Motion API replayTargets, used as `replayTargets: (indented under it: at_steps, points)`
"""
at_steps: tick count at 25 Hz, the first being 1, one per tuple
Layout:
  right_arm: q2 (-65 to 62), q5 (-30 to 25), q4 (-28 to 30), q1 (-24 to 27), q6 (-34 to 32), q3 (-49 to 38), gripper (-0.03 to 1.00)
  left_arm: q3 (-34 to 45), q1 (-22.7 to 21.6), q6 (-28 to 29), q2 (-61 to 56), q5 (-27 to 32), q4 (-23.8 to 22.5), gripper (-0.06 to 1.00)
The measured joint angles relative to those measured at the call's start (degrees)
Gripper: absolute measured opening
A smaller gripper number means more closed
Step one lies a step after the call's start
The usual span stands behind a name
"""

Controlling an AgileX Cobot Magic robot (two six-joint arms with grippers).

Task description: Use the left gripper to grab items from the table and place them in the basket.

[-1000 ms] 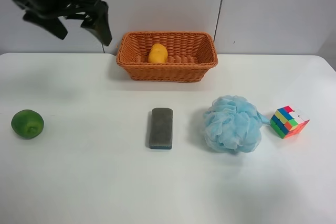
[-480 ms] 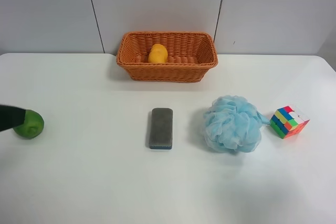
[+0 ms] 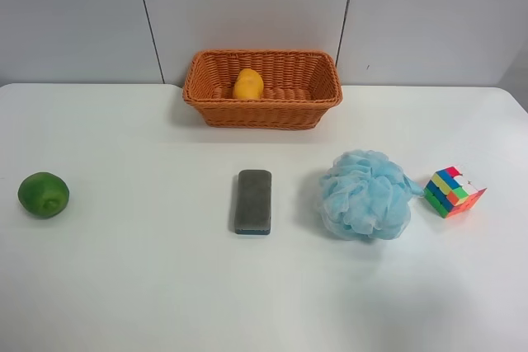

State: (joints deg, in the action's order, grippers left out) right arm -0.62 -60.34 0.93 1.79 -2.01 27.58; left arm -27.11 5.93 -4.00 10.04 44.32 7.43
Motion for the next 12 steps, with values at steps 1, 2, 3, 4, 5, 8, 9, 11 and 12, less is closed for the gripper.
replayTargets:
  at_steps: [1,2,3,4,5,8,9,11,12]
  points:
    - [0.0,0.0,0.0,0.0,0.0,0.0,0.99,0.0,-0.9,-0.5,-1.0,0.2,0.5,0.99]
    - [0.0,0.0,0.0,0.0,0.0,0.0,0.99,0.0,-1.6,-1.0,-2.0,0.4,1.1,0.99]
    - [0.0,0.0,0.0,0.0,0.0,0.0,0.99,0.0,-2.4,-1.3,-2.9,0.5,1.4,0.99]
    - [0.0,0.0,0.0,0.0,0.0,0.0,0.99,0.0,-3.1,-1.5,-4.0,0.7,1.6,0.99]
    - [0.0,0.0,0.0,0.0,0.0,0.0,0.99,-0.2,-3.7,-1.5,-5.1,1.4,1.6,0.99]
    - [0.0,0.0,0.0,0.0,0.0,0.0,0.99,-2.2,-4.7,-1.5,-8.6,5.5,1.1,0.99]
    - [0.0,0.0,0.0,0.0,0.0,0.0,0.99,-2.7,-4.8,-1.3,-9.6,7.1,0.4,0.99]
    - [0.0,0.0,0.0,0.0,0.0,0.0,0.99,-3.2,-5.0,-0.8,-10.2,9.2,-1.7,0.99]
    - [0.0,0.0,0.0,0.0,0.0,0.0,0.99,-3.3,-5.0,-0.6,-10.2,9.8,-2.5,0.99]
